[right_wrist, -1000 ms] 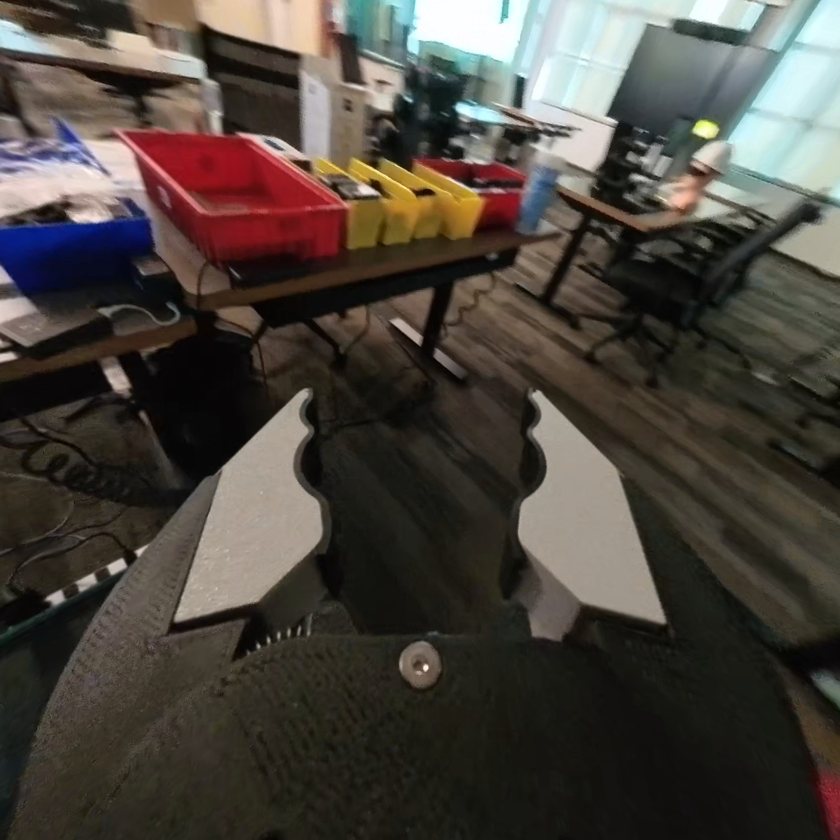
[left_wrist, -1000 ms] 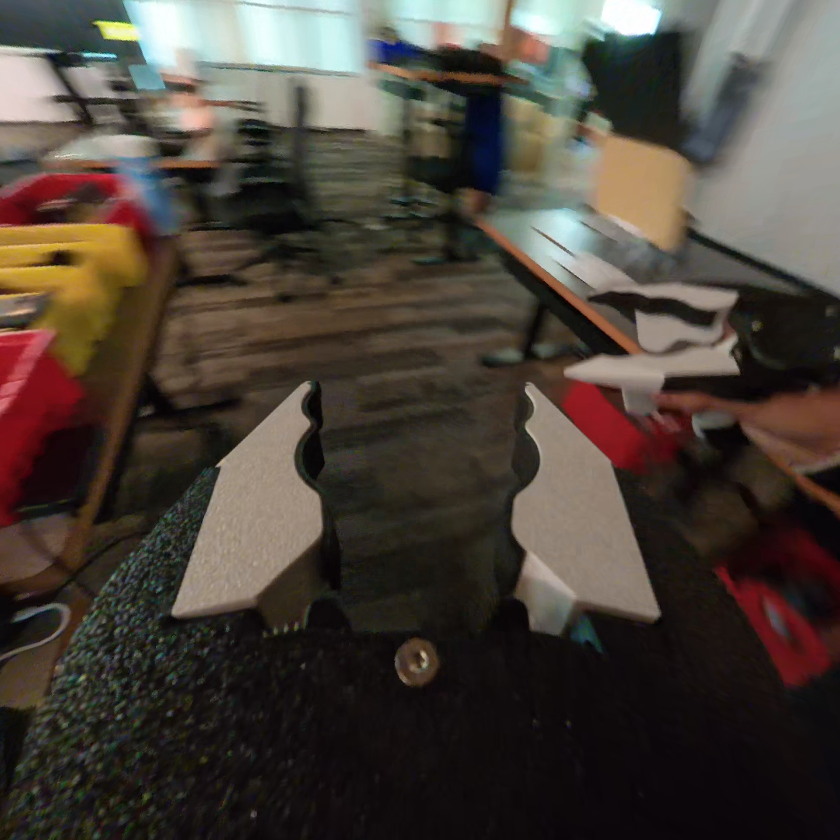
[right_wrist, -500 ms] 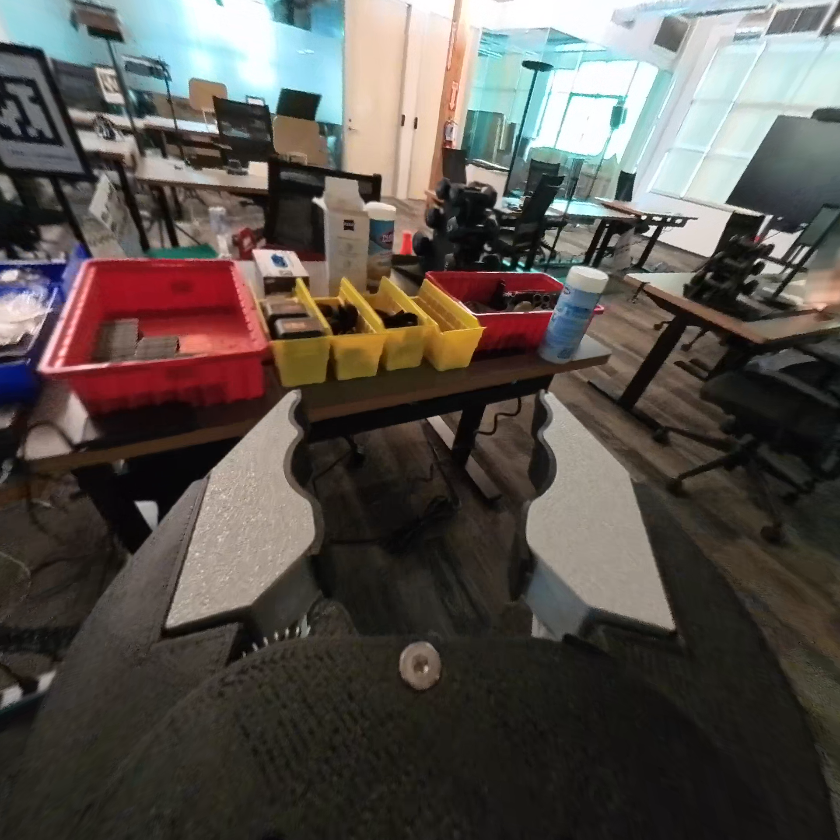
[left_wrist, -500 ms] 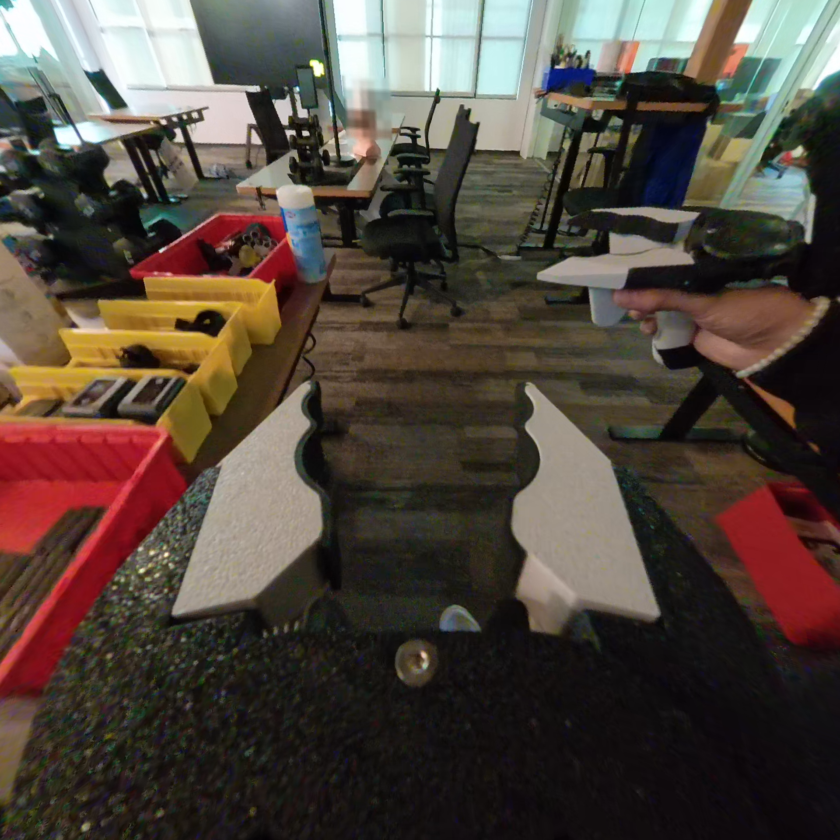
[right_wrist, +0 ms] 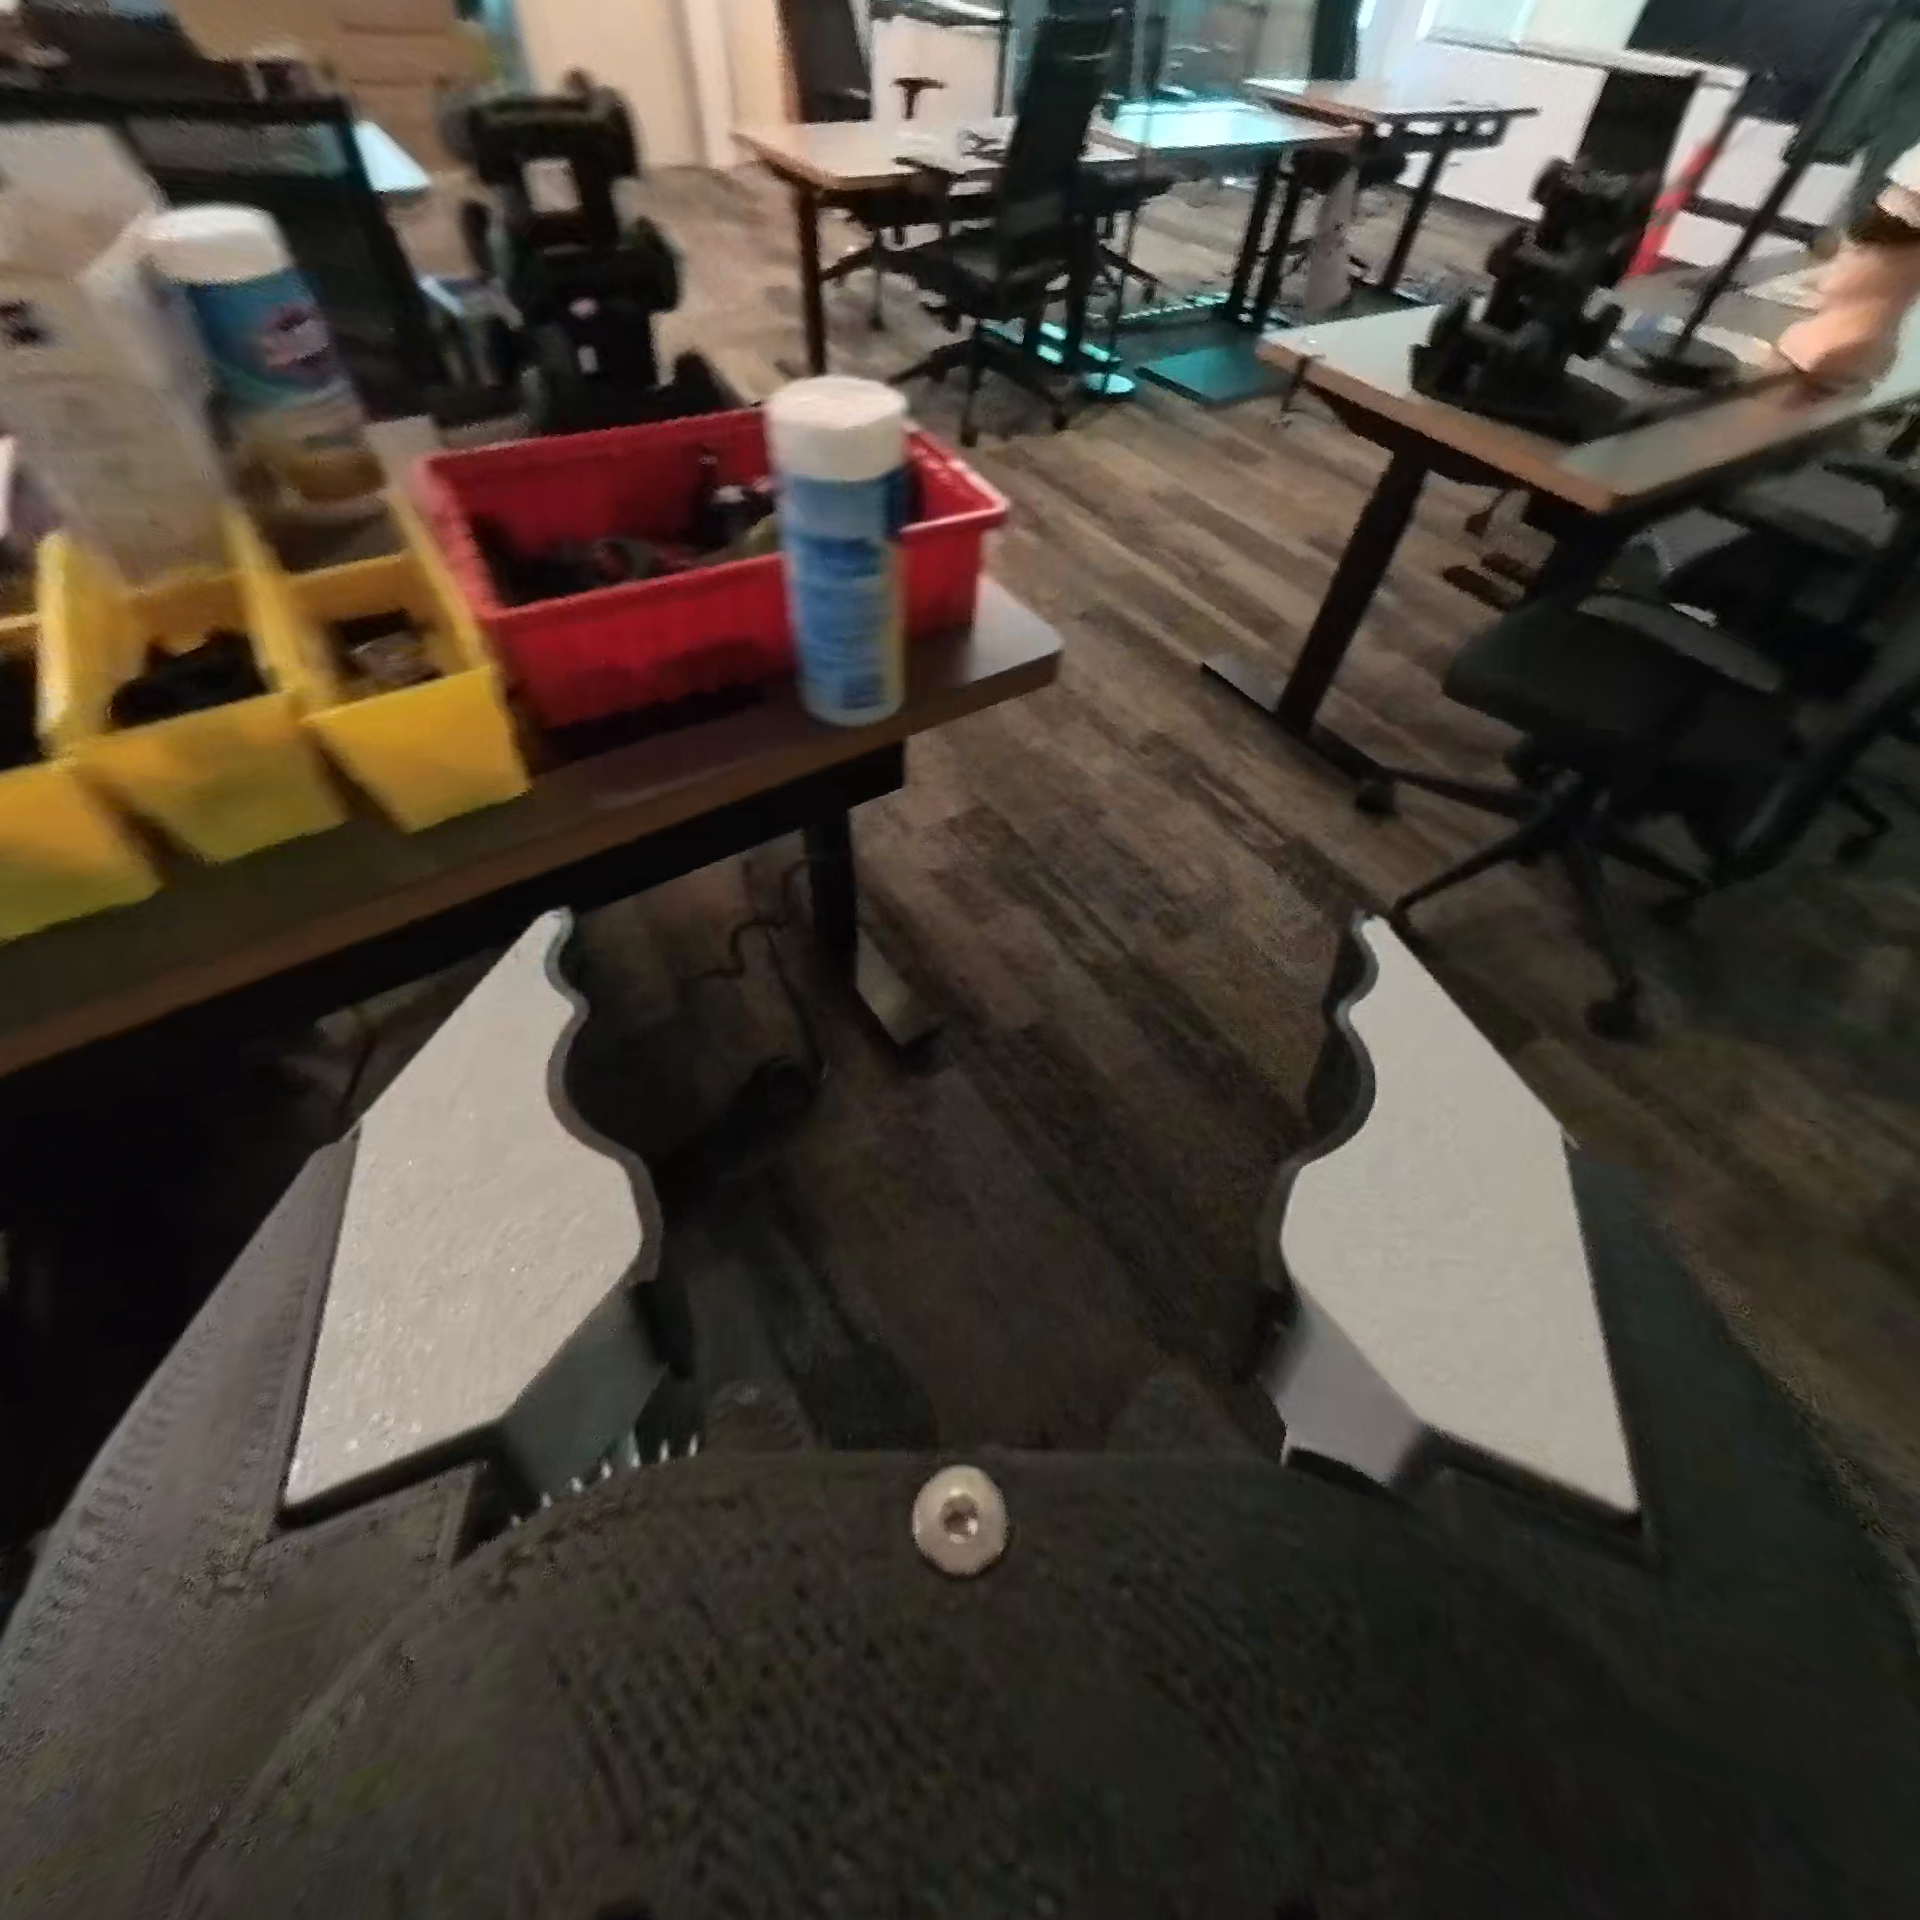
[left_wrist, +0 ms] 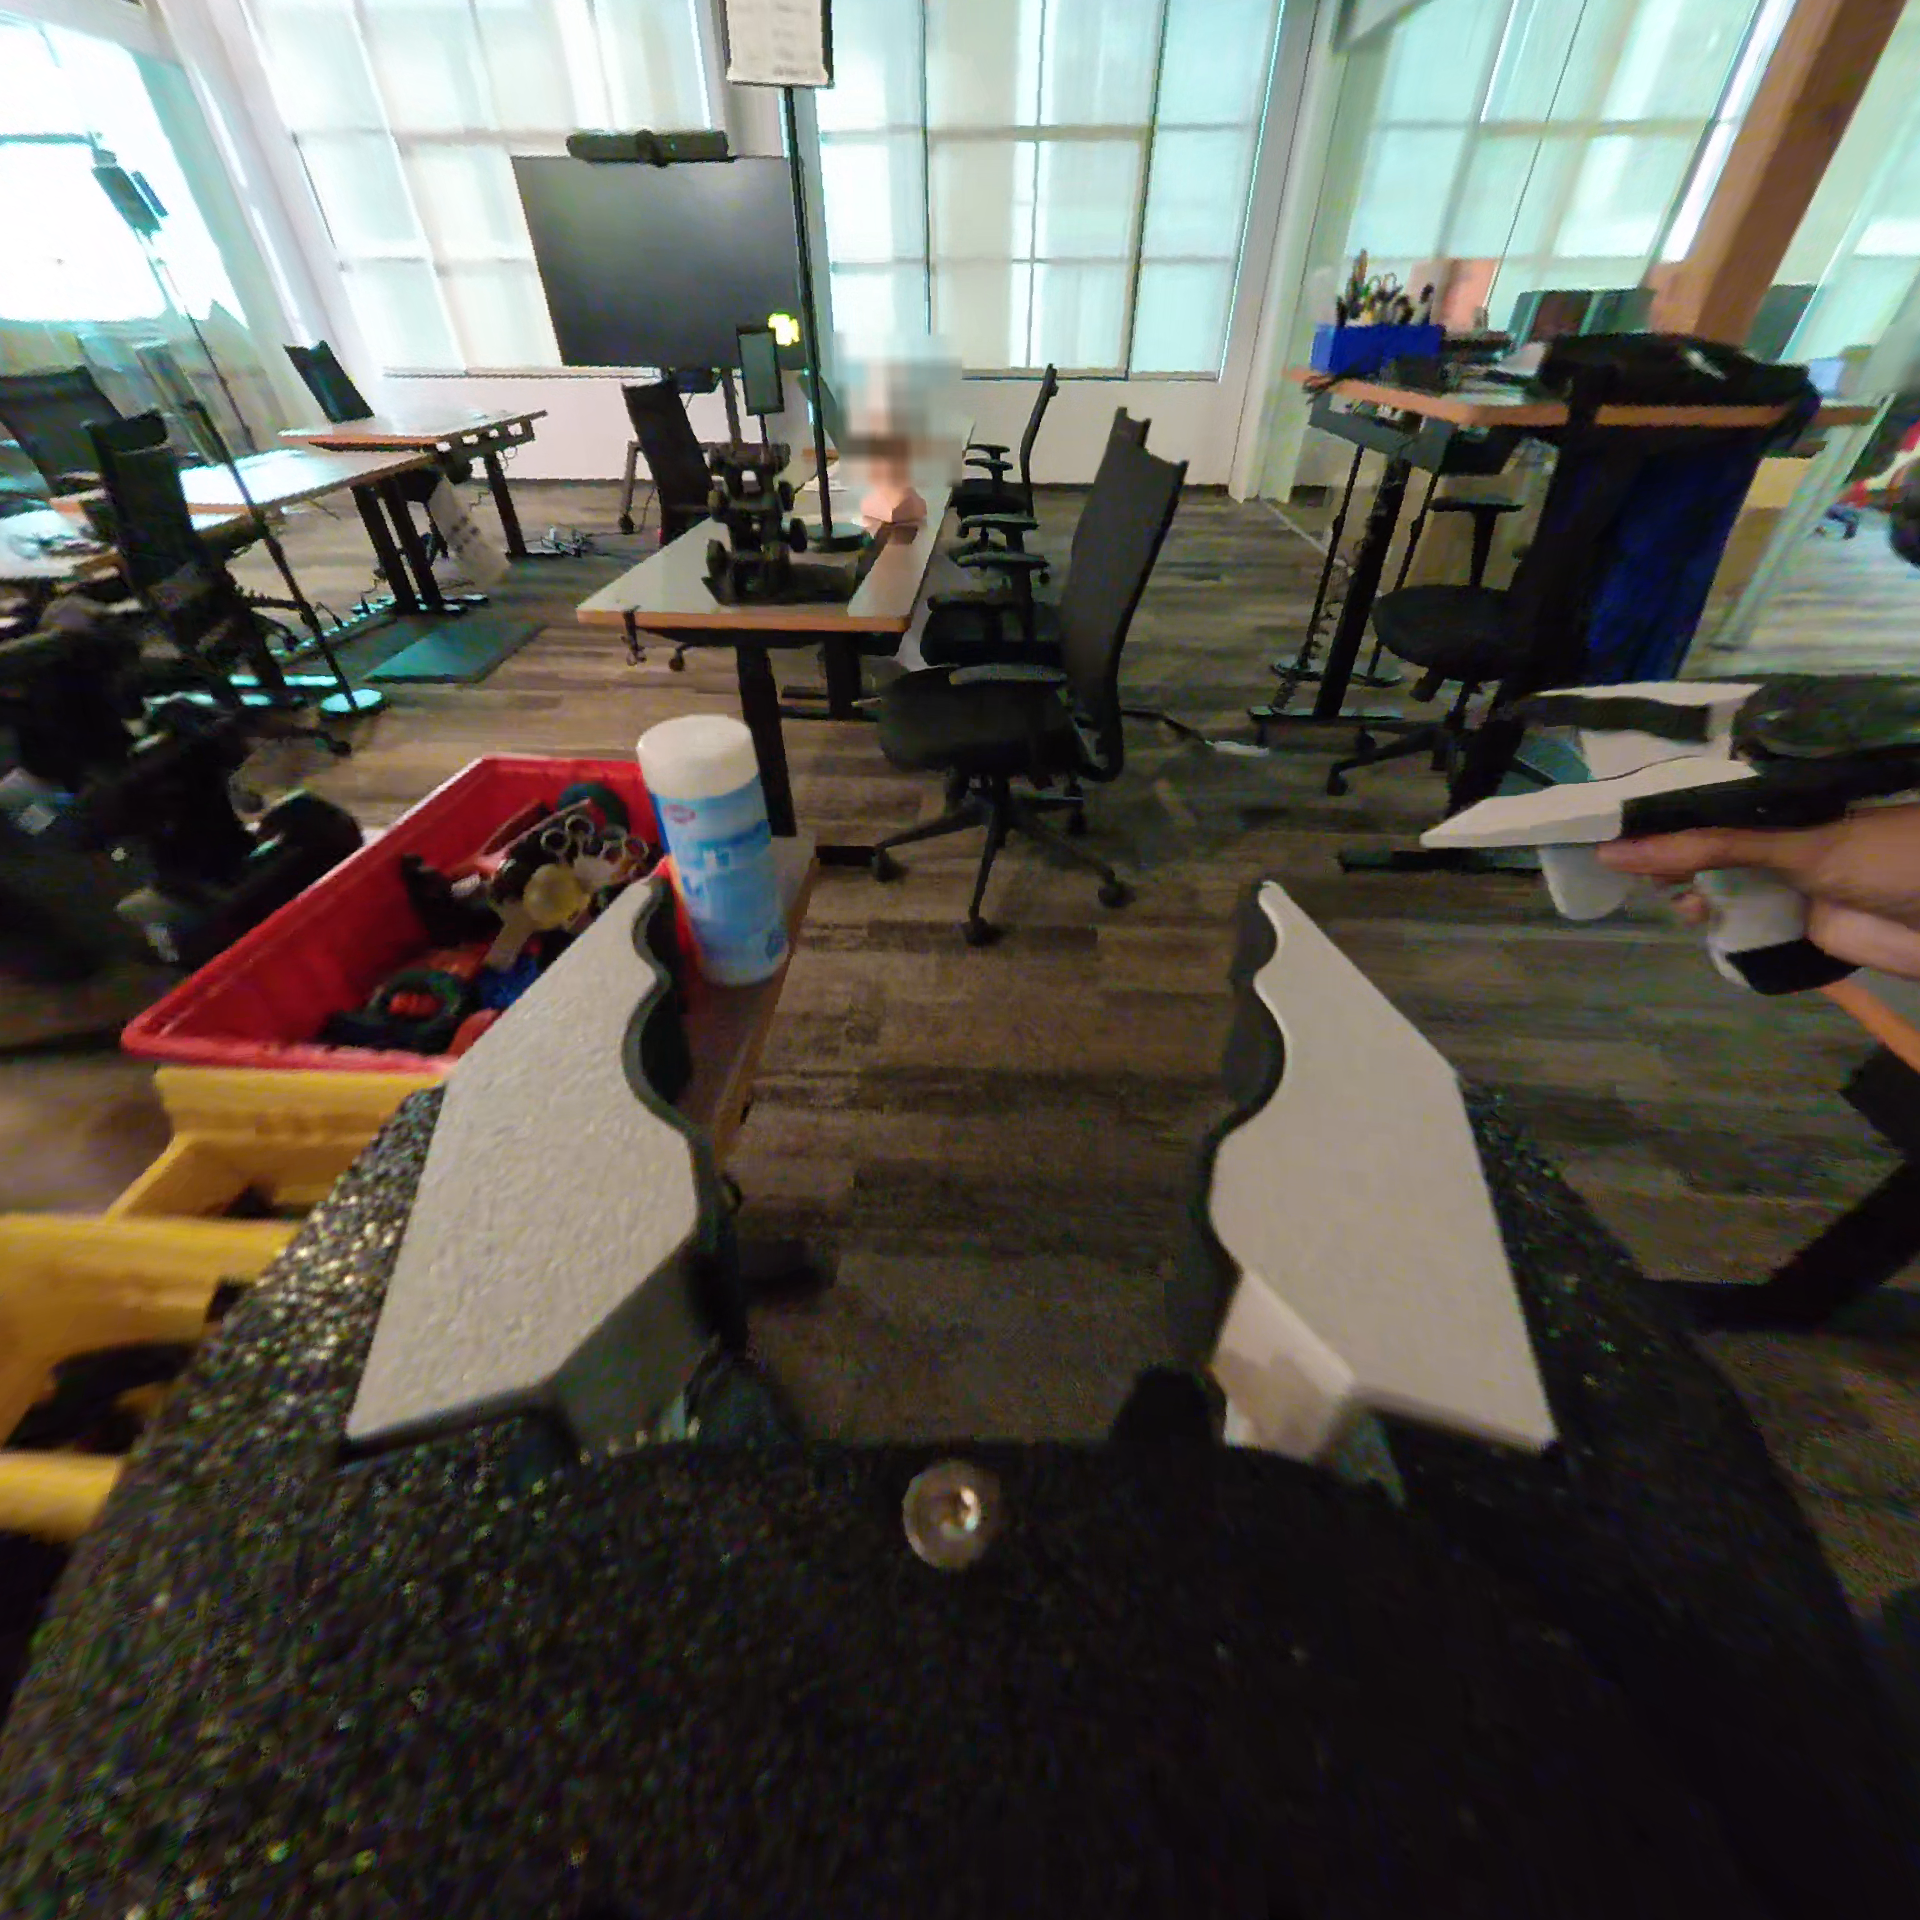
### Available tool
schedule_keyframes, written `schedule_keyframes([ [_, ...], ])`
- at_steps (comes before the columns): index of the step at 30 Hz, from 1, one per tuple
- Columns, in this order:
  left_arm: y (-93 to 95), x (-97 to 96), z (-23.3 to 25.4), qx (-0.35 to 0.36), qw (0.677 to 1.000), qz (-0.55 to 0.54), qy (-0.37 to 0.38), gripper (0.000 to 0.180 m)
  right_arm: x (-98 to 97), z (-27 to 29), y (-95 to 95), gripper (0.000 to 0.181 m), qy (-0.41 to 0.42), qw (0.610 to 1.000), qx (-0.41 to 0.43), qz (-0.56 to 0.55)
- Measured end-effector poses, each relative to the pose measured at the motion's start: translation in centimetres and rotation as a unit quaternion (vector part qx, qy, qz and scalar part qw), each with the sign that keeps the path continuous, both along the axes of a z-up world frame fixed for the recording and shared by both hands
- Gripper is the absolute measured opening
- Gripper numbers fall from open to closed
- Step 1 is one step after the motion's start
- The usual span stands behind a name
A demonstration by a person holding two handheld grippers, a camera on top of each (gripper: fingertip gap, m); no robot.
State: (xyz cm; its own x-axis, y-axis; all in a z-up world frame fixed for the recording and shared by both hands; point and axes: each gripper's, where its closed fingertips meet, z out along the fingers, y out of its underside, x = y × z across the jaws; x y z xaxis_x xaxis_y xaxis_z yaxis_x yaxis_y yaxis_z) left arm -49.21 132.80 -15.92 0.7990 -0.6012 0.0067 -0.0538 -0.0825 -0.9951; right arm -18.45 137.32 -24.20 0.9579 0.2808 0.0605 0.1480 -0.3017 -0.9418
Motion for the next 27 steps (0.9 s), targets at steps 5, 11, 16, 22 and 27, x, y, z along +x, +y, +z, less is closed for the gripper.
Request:
schedule_keyframes([
  [5, 9.9, 9.7, -2.2, 0.004, 0.999, -0.032, 0.019, 0.1, 8.8, -2.4, 13.5, 0.139, 0.01, 1.0, 0.011, -0.009],
  [11, 26.0, 22.6, -4.5, -0.007, 0.999, -0.009, 0.042, 0.099, 16.9, -2.5, 31.1, 0.14, 0.046, 0.998, 0.01, 0.041],
  [16, 39.8, 34.6, -2.7, -0.019, 0.998, -0.052, -0.019, 0.096, 24.1, 1.8, 42.8, 0.108, 0.017, 0.997, 0.038, 0.059],
  [22, 56.2, 45.1, -4.2, -0.05, 0.993, -0.109, -0.014, 0.091, 32.0, 0.9, 53.3, 0.092, -0.053, 0.998, 0.029, 0.019],
  [27, 70.6, 49.7, -6.7, -0.06, 0.988, -0.137, -0.031, 0.09, 38.7, -0.1, 64.4, 0.092, -0.089, 0.995, 0.025, -0.036],
])
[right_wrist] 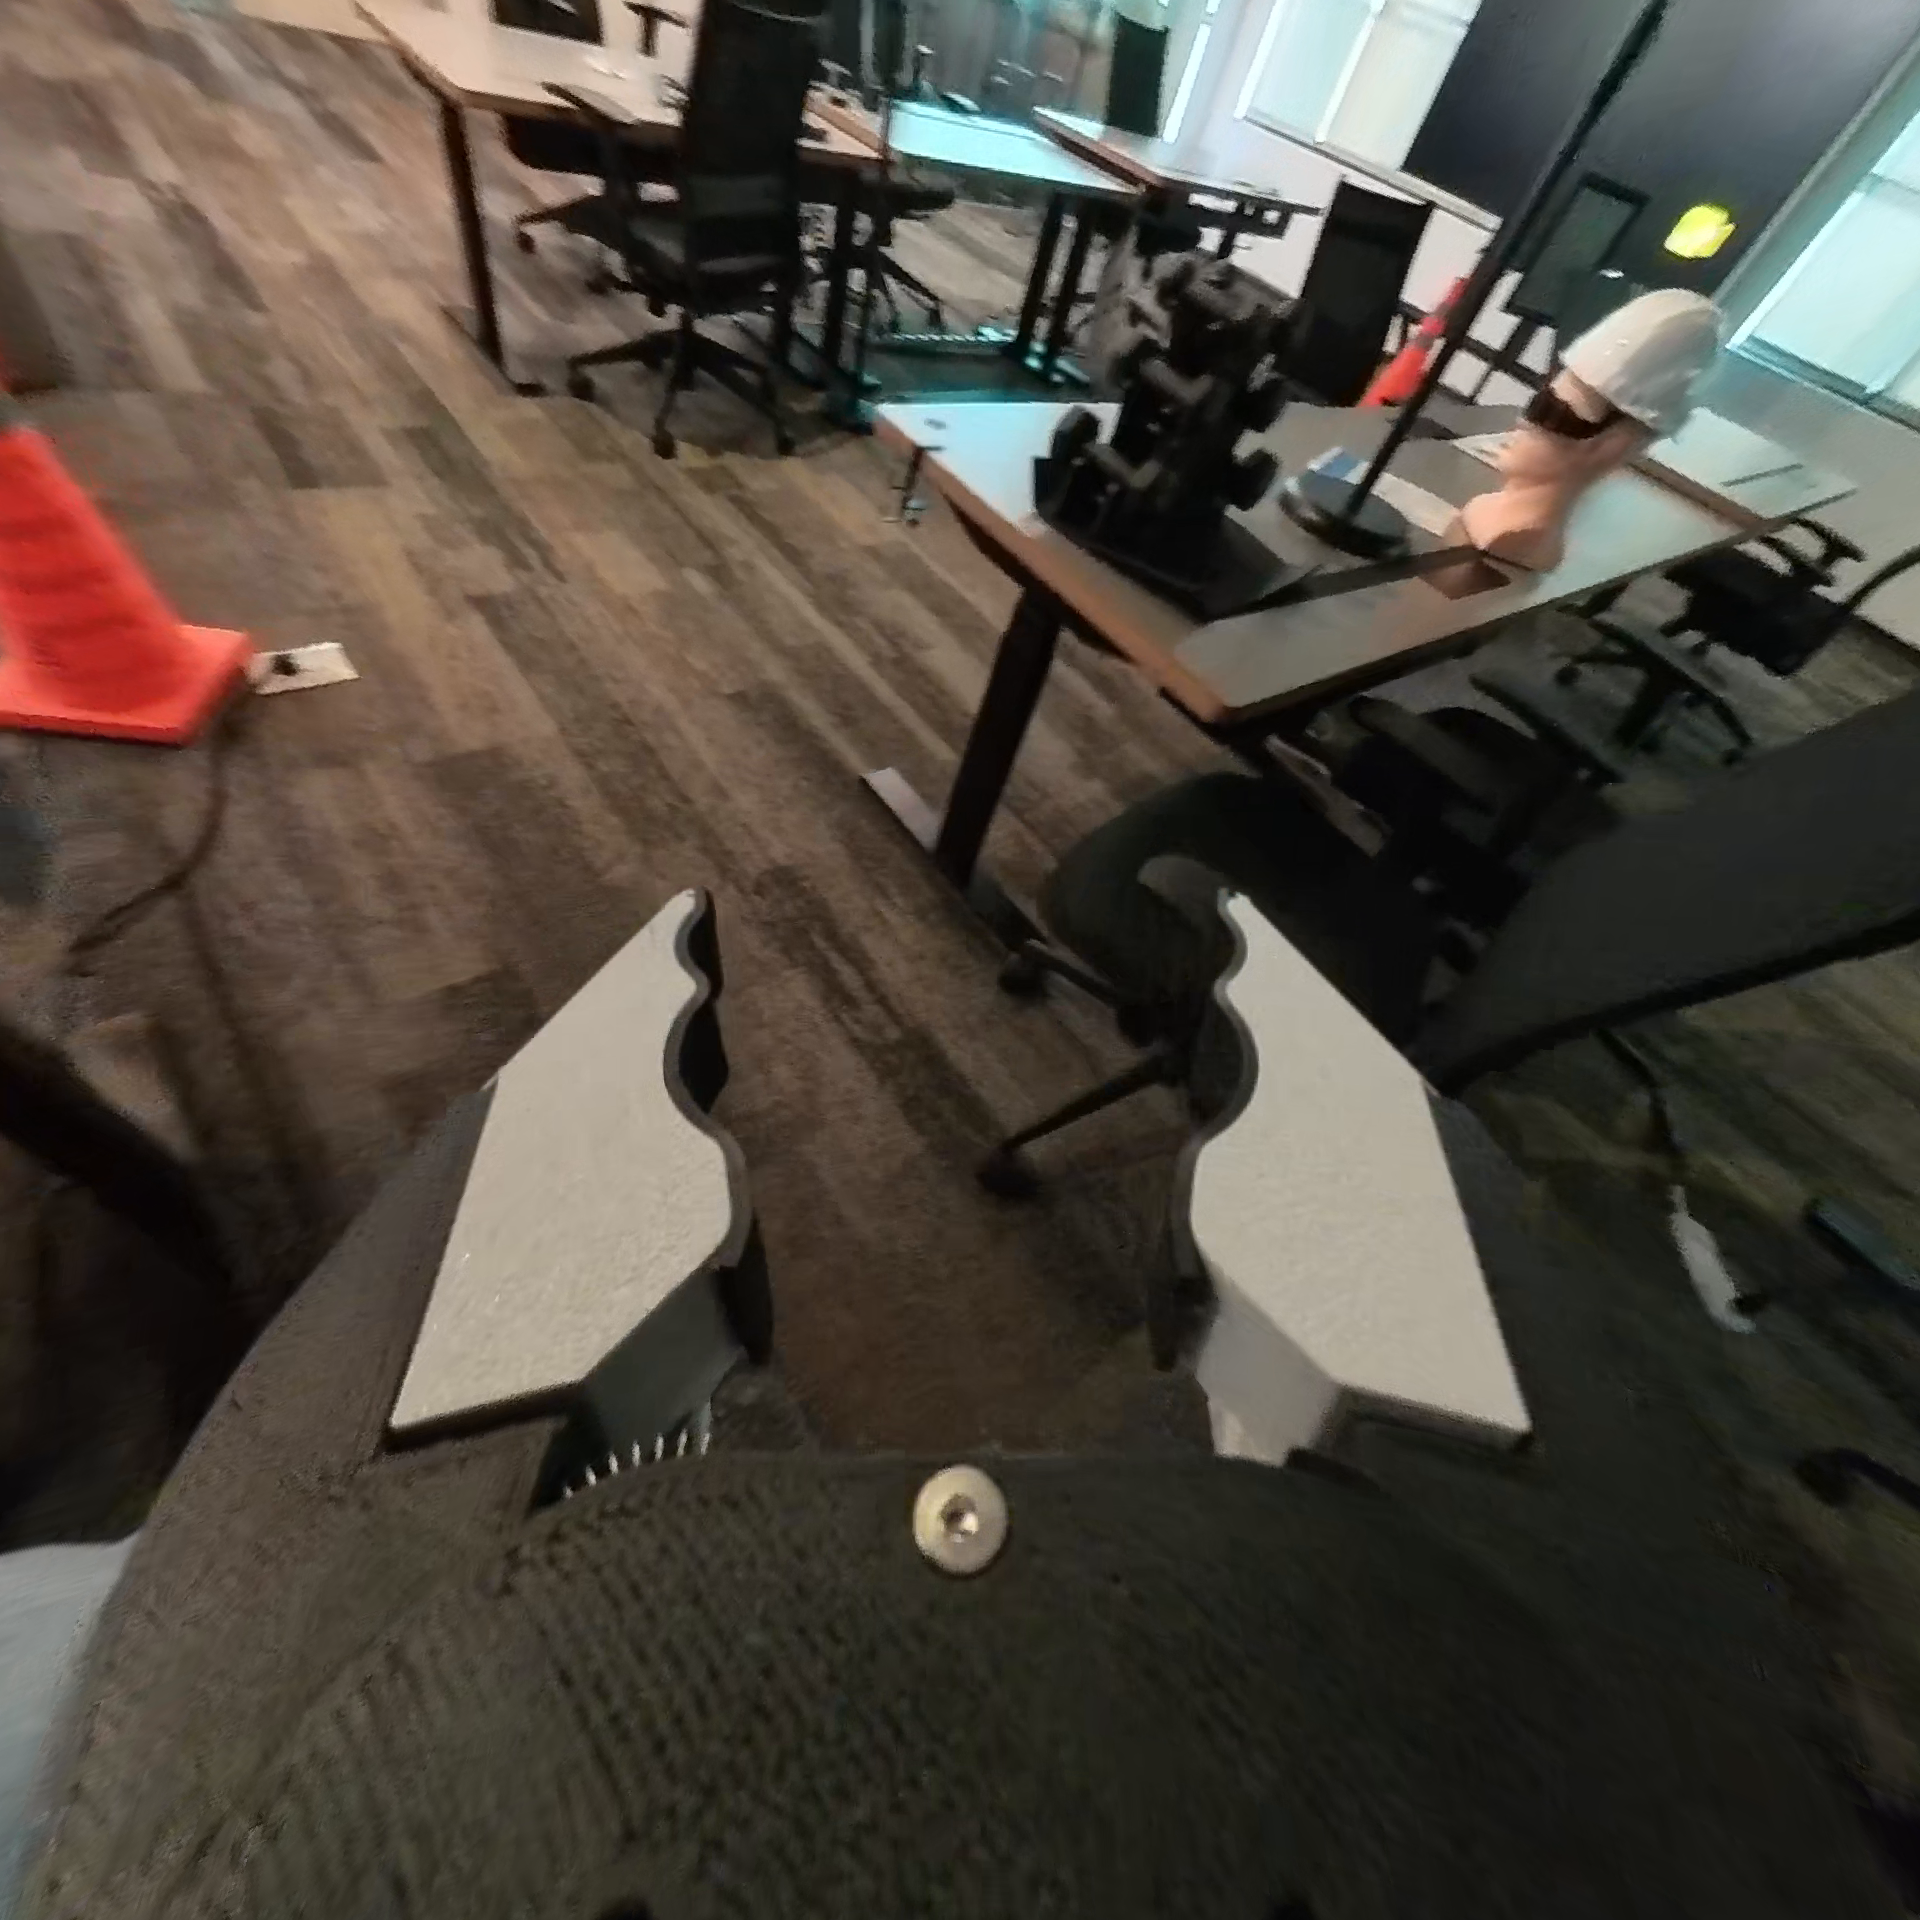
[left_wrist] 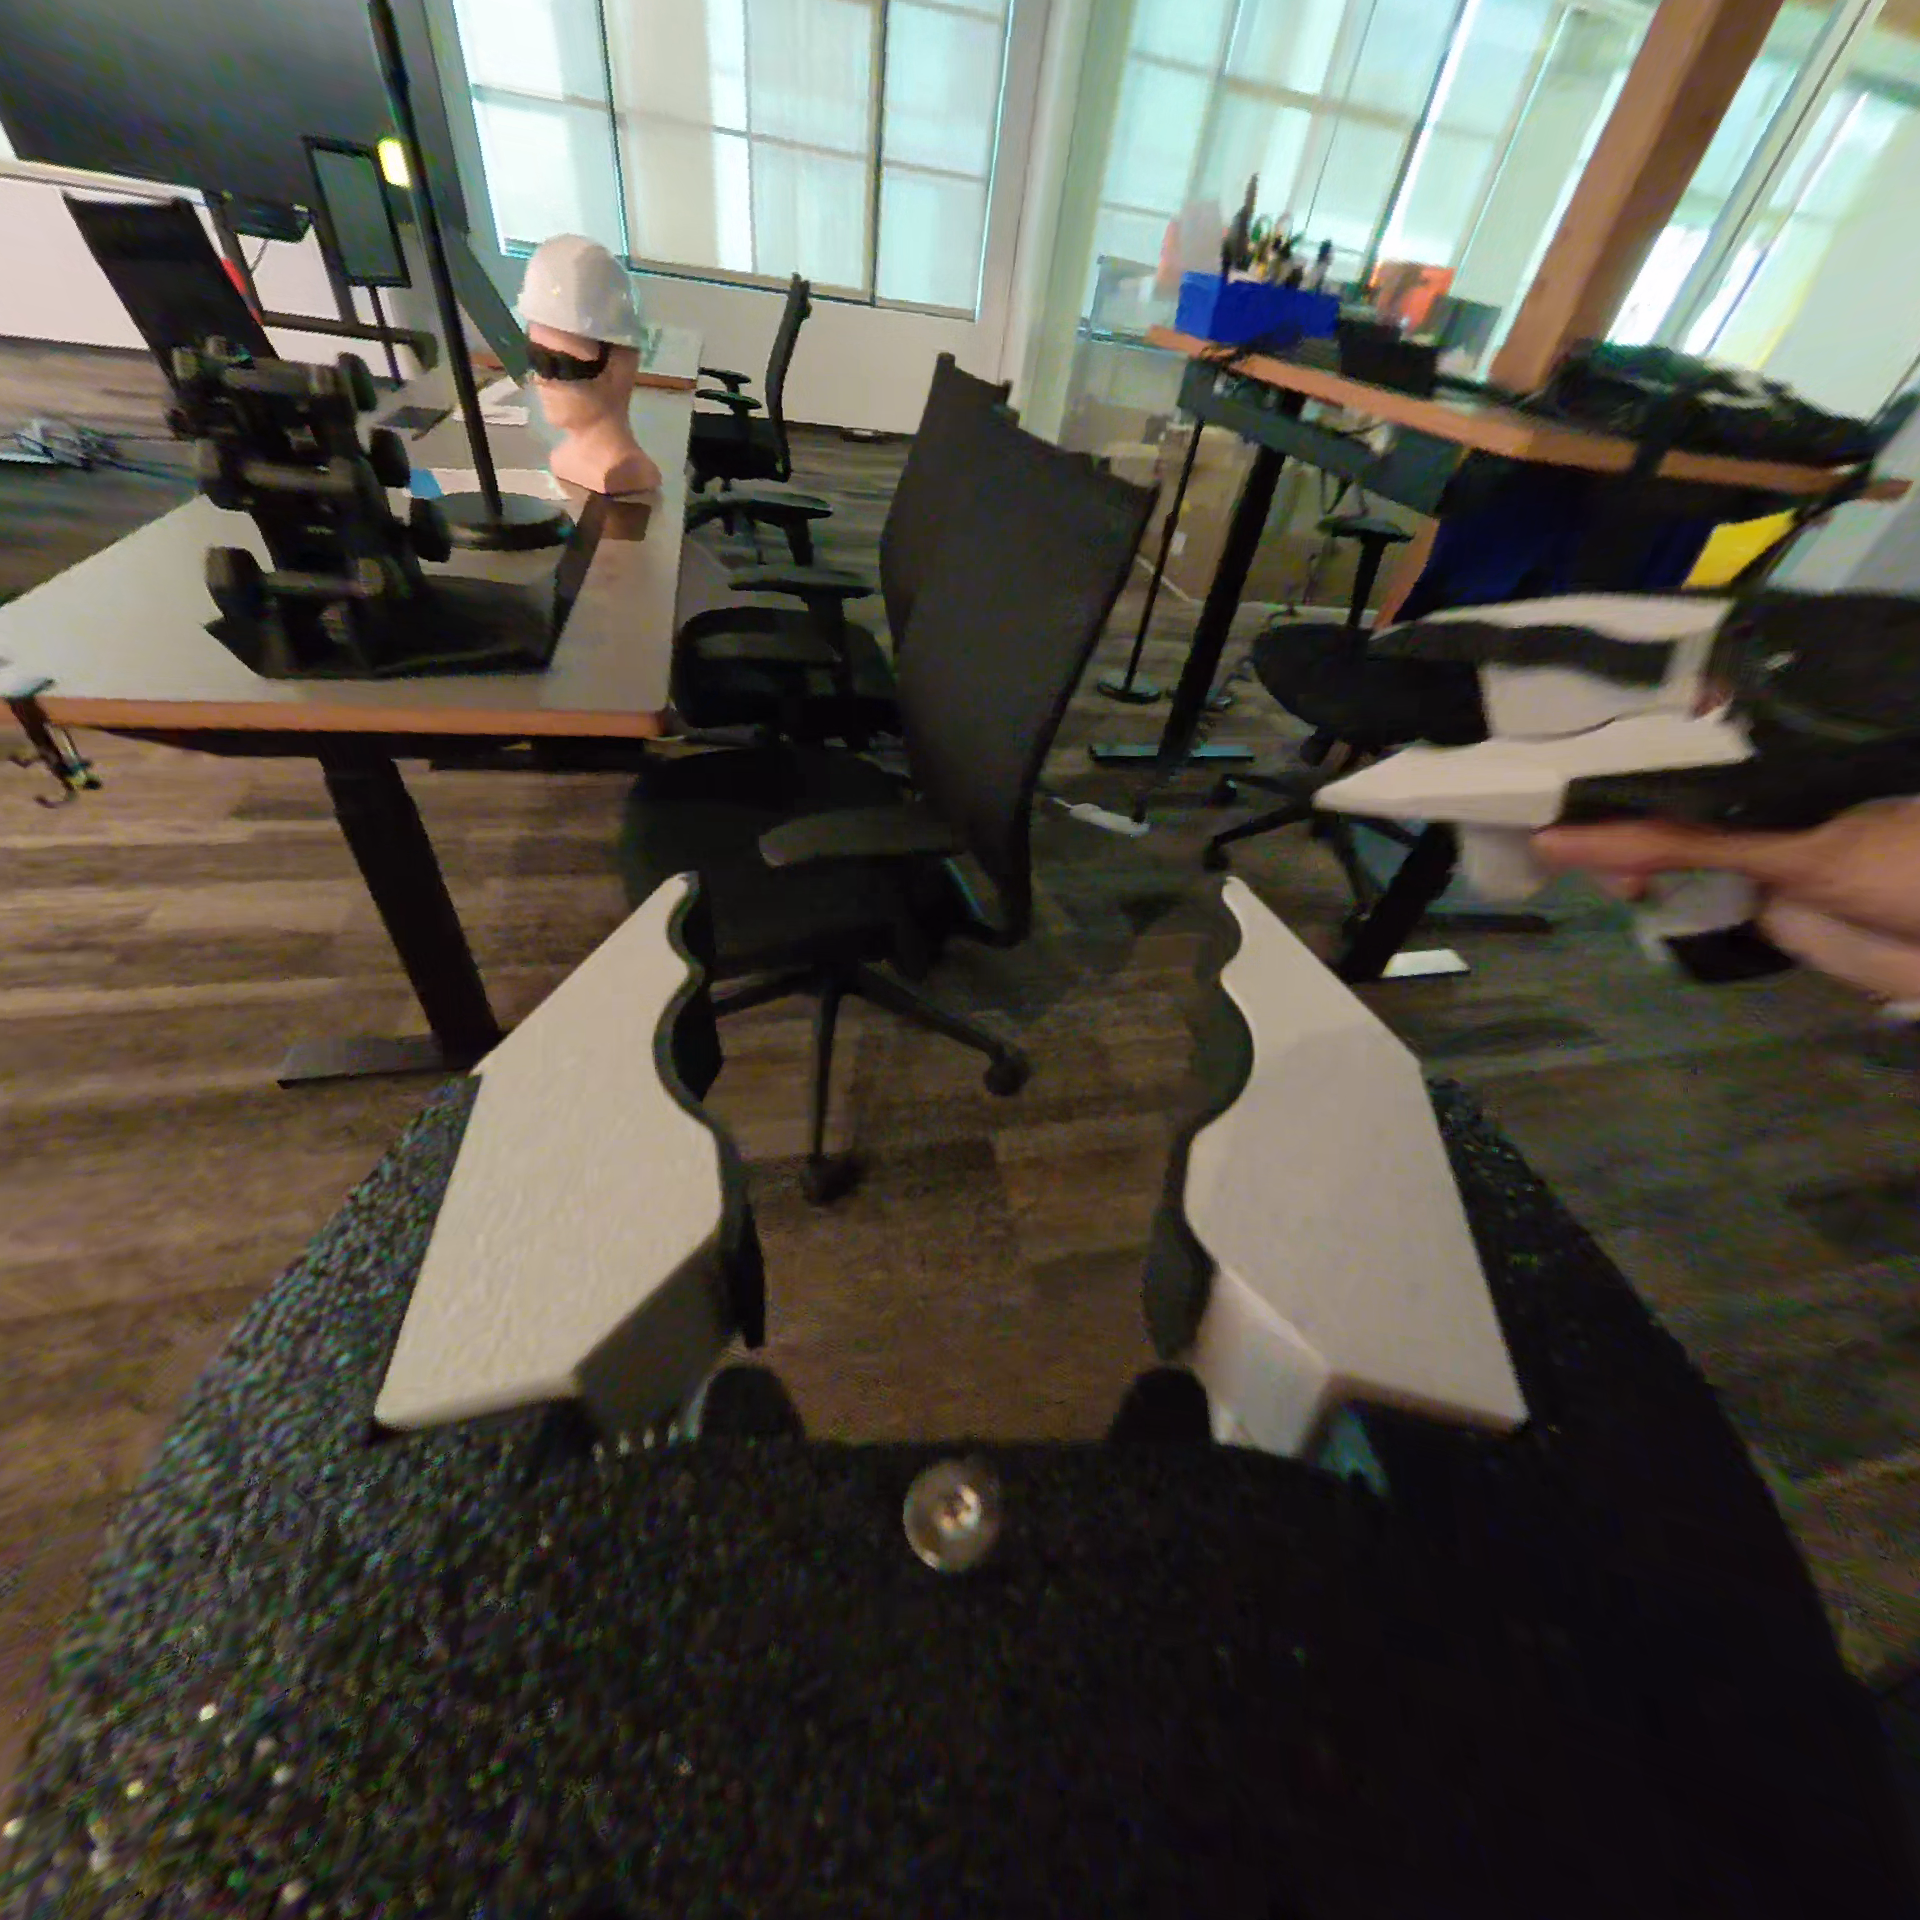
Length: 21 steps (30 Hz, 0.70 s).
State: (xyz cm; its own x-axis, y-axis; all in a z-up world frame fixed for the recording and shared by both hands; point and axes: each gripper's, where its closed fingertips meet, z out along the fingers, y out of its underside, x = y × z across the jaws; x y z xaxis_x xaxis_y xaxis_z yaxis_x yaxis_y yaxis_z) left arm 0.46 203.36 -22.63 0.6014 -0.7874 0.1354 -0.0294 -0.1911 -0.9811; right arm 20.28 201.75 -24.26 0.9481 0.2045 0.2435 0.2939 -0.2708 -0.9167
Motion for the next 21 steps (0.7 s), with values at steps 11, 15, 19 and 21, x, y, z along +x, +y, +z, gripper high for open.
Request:
schedule_keyframes([
  [11, 36.6, -1.7, 1.3, 0.021, 1.0, 0.014, 0.019, 0.086, 1.3, 1.6, 33.7, 0.09, -0.02, 0.999, 0.006, -0.03],
  [15, 46.0, -4.5, 1.3, 0.002, 0.999, 0.028, 0.018, 0.083, -4.1, -0.3, 46.6, 0.087, 0.005, 1.0, -0.028, 0.008],
  [19, 56.3, -8.7, -0.8, 0.004, 0.997, 0.048, 0.061, 0.079, -10.1, -2.1, 60.5, 0.085, -0.017, 0.997, -0.025, 0.065],
  [21, 62.0, -11.5, -2.1, 0.016, 0.994, 0.068, 0.088, 0.077, -12.9, -2.9, 68.1, 0.081, -0.054, 0.995, -0.005, 0.085],
])
